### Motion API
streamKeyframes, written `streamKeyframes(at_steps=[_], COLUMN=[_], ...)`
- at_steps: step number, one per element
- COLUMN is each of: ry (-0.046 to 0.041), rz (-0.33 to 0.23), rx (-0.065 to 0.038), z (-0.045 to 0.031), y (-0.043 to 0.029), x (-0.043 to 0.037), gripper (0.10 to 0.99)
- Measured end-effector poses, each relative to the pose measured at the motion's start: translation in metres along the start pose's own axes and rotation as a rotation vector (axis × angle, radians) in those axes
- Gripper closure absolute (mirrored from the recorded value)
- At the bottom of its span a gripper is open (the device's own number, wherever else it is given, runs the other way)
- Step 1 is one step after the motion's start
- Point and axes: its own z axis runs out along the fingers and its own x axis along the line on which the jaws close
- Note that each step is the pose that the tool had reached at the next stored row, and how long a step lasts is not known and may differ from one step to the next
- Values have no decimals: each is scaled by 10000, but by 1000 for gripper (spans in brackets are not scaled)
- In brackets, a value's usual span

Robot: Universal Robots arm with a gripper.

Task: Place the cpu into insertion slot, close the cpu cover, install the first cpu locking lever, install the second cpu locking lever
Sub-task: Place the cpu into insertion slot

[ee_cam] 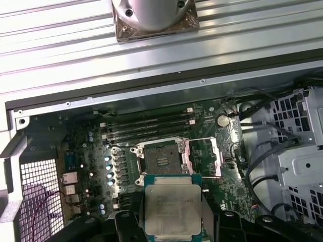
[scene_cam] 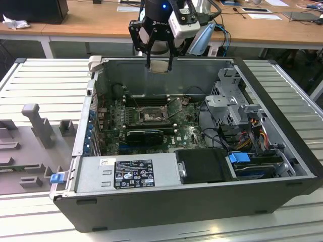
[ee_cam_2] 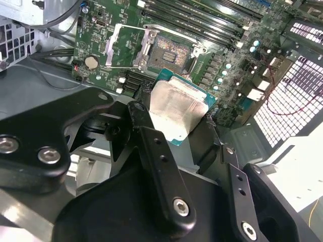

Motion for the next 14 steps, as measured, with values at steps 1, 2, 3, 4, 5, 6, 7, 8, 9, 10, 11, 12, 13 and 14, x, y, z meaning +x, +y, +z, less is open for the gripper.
streamKeyframes(at_steps=[1,2,3,4,5,6,7,8,9,10,11,12,13,14], ry=[-2,-3,-4,-6,-7,-9,-10,-11,-13,-14,-16,-18,-22,-27], rz=[27,40,52,69,80,99,115,128,142,156,178,200,243,295], rx=[0,0,0,-1,-1,-2,-1,-2,-3,-3,-4,-4,-5,-6], z=[0,0,0,0,0,0,0,0,0,0,0,0,0,0], y=[0,0,0,0,0,0,0,0,0,0,0,0,0,-1], x=[0,0,0,0,0,0,0,0,0,1,1,1,3,3], gripper=[545,545,545,545,545,545,545,545,545,545,545,545,545,545])
